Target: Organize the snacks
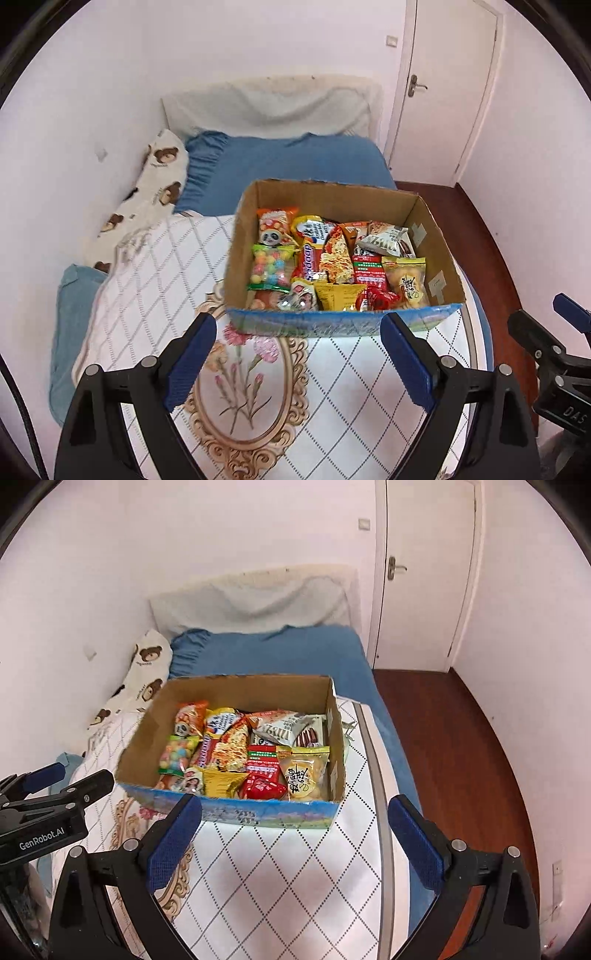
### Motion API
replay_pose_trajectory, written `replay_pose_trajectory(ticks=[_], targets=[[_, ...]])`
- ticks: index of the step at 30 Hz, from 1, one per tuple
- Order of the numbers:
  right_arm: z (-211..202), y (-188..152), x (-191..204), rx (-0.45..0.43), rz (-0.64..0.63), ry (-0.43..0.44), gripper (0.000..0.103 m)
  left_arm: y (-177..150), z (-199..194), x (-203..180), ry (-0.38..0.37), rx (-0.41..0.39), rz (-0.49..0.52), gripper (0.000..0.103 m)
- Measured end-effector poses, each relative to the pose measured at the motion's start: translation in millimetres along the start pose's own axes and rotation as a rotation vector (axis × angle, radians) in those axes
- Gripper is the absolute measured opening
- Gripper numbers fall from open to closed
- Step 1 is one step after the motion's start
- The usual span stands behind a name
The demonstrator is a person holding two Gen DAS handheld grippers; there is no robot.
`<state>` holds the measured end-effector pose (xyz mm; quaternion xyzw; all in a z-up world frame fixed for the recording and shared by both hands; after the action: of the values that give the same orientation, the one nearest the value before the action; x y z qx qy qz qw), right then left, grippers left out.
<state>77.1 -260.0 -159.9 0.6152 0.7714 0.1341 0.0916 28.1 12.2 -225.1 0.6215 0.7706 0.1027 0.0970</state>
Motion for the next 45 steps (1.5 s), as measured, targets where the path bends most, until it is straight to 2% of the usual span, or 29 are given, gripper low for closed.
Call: replay_pose_trajectory(ticks=[7, 15, 16, 18, 26, 36, 45], targets=[[-52.8, -13.5, 3.2, -0.054, 0.019, 0.026, 0.103, -15.5, -50.0, 1.3, -0.012, -0.073, 0.007, 0.091], [-107.2, -23.4, 6.7, -0.11, -0.023, -0.013, 0.103, -30.9, -89.5, -0.5, -0.018, -0.107, 0.027, 0.091], [-115.3, -24.8, 7.7, -0.12, -0.033, -0.023, 0.103, -32.2, -93.9, 0.4, -0.014, -0.115, 0.025, 0.092], [-126.7, -26.0, 9.0, -0.133, -0.038, -0.028, 0.103, -34.3, -101.4, 2.4, -0.013, -0.125, 0.015, 0.103], [-159.2, -26.9, 14.8, -0.184, -0.058, -0.047, 0.103, -35.7, -126.3, 1.3, -0.036, -0.164, 0.001, 0.103], [-154.1, -20.1, 9.6, -0.197, -0.055, -0.07, 0.103, -27.7, -106.5, -1.6, -0.02, -0.156, -0.009, 0.103], [-98.8, -7.1, 3.0, -0.169, -0.038, -0.071, 0.103, -9.5, -54.9, 0.7, 0.02, -0.135, -0.012, 0.103]])
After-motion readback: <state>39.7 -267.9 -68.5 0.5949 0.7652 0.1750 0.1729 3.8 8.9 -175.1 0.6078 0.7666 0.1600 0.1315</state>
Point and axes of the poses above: each gripper's, at about its wrist camera, not at the fingertips, and z roughly the way its jaws point, x to its left, y to its top, the point moved 9 cm from there along z, roughly the way its jaws point, and after that the axes turned 9 degrees about -z, right-handed, at the moved point
